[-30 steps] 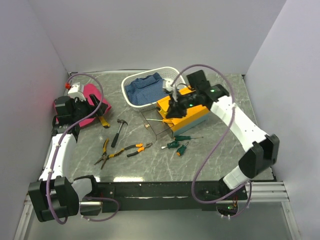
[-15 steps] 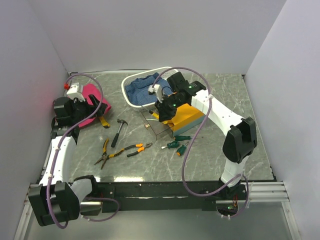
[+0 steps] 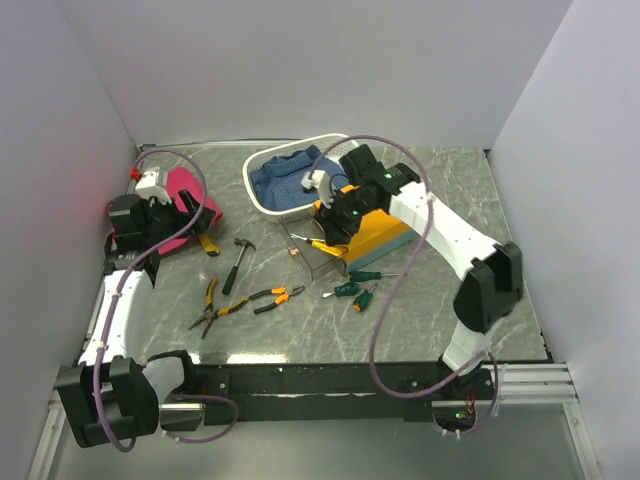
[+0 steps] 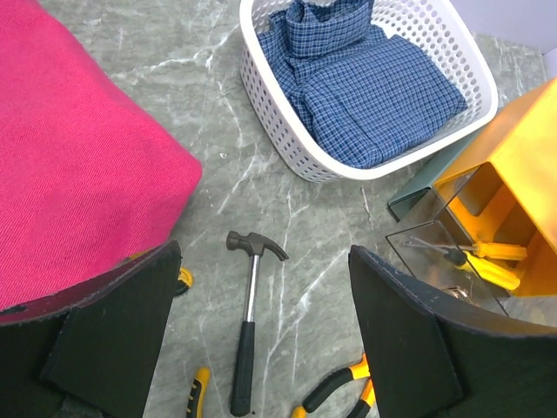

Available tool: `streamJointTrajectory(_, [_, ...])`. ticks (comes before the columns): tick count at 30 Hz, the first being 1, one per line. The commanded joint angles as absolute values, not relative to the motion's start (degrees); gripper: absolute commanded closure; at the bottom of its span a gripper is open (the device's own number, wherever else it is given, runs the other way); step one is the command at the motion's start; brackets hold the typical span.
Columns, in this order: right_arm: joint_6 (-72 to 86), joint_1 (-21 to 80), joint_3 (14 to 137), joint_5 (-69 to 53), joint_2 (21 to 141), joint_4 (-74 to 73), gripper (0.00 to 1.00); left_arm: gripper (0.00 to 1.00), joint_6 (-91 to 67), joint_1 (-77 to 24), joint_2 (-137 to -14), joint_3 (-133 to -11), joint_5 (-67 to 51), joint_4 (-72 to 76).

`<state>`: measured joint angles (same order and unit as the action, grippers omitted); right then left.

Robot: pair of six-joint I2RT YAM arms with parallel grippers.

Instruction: Sort the tools into containers

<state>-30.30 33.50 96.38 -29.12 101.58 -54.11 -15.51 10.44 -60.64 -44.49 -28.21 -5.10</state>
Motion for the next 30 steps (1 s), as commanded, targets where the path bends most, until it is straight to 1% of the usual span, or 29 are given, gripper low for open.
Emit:
streamJointTrajectory(1, [-44.06, 32.96, 84.79, -31.11, 87.92, -54.23, 0.47, 0.16, -13.89, 10.72, -60.38, -46.85, -28.57, -4.04])
streamJointTrajectory(3, [-52.43, 32.52, 78.17, -34.43, 80.80, -55.37, 0.46, 0.16, -13.01, 10.81, -59.68, -46.85, -28.48, -4.48])
streamJointTrajectory(4, [-61.26, 32.43, 71.70, -35.24, 78.51, -55.89, 0.44, 0.15, -12.57, 10.72, -59.50, -46.67, -28.39, -4.74])
streamJointTrajectory(5, [-66.48, 32.34, 69.20, -36.55, 74.75, -59.90, 0.43, 0.15, -12.22, 11.16, -59.33, -46.93, -28.39, -5.18])
streamJointTrajectory(7, [-77.73, 32.52, 63.49, -36.48, 71.73, -62.40, 0.40, 0.15, -11.69, 11.69, -58.89, -47.28, -28.04, -6.32])
streamJointTrajectory(10, [-84.34, 33.48, 61.26, -32.63, 70.49, -65.12, 0.39, 0.14, -11.25, 11.87, -57.84, -47.64, -28.65, -5.37])
streamJointTrajectory(13, [-88.15, 33.66, 61.52, -28.67, 73.12, -67.32, 0.39, 0.13, -13.09, 11.95, -55.90, -46.32, -29.61, -2.82])
streamJointTrajectory(17, [-88.42, 34.71, 60.91, -24.53, 78.47, -61.90, 0.38, 0.14, -17.04, 11.87, -53.44, -43.16, -30.75, -0.35])
streamJointTrajectory(20, [-87.89, 35.16, 61.00, -23.47, 82.51, -58.37, 0.39, 0.15, -18.36, 11.95, -51.86, -41.23, -31.29, -0.36])
streamJointTrajectory(24, [-90.96, 35.07, 58.98, -22.15, 85.87, -56.17, 0.39, 0.14, -17.85, 12.92, -47.65, -39.20, -30.32, -0.53])
streamJointTrajectory(30, [-93.78, 35.59, 56.78, -21.97, 88.41, -53.35, 0.39, 0.15, -16.26, 15.91, -48.77, -39.02, -29.00, -2.29])
